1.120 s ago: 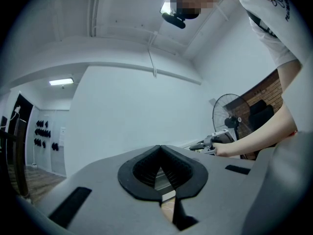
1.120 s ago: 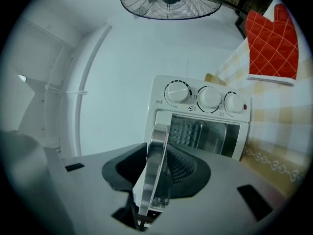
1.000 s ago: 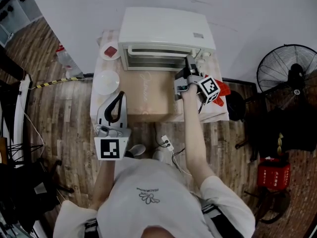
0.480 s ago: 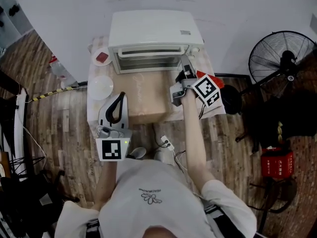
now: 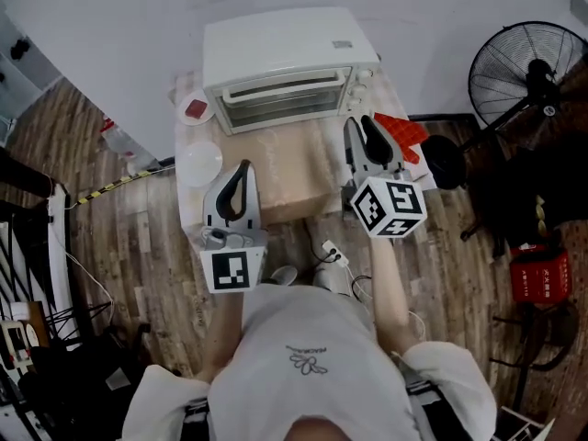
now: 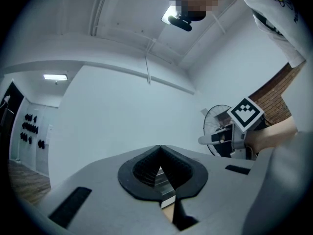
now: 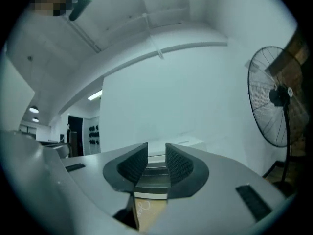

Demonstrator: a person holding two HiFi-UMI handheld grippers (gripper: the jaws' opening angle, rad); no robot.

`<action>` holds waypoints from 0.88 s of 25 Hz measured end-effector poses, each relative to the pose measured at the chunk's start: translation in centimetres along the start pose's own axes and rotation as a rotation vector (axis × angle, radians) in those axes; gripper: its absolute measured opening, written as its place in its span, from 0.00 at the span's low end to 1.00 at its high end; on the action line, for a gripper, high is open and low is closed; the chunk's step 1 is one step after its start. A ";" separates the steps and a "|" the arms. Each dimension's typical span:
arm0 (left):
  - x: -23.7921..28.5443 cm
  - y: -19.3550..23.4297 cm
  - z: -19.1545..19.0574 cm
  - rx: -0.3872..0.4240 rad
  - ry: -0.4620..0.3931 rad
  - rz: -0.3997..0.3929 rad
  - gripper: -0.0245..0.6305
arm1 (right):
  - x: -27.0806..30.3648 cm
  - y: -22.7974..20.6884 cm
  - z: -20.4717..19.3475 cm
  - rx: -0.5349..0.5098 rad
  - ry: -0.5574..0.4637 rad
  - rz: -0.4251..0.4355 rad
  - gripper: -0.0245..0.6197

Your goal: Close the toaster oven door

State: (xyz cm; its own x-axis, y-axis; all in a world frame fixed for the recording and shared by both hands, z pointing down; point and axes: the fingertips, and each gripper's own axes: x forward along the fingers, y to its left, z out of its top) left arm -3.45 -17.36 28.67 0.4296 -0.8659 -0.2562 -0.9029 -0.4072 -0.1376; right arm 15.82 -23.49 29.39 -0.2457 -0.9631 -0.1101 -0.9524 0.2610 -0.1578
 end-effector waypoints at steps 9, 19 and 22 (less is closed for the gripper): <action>1.0 -0.7 0.1 -0.008 -0.010 -0.032 0.06 | -5.0 2.9 0.0 -0.292 -0.011 -0.095 0.09; 1.4 -2.0 0.0 -0.012 -0.014 -0.076 0.06 | -8.1 2.6 -2.2 -0.346 0.009 -0.159 0.05; 1.4 -2.4 0.0 -0.016 -0.013 -0.087 0.06 | -8.7 2.4 -2.4 -0.337 0.031 -0.177 0.05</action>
State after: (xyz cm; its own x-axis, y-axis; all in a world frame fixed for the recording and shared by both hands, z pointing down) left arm -0.66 -17.61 28.61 0.5066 -0.8231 -0.2566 -0.8622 -0.4854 -0.1450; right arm 15.24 -14.63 32.37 -0.0722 -0.9942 -0.0798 -0.9854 0.0588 0.1599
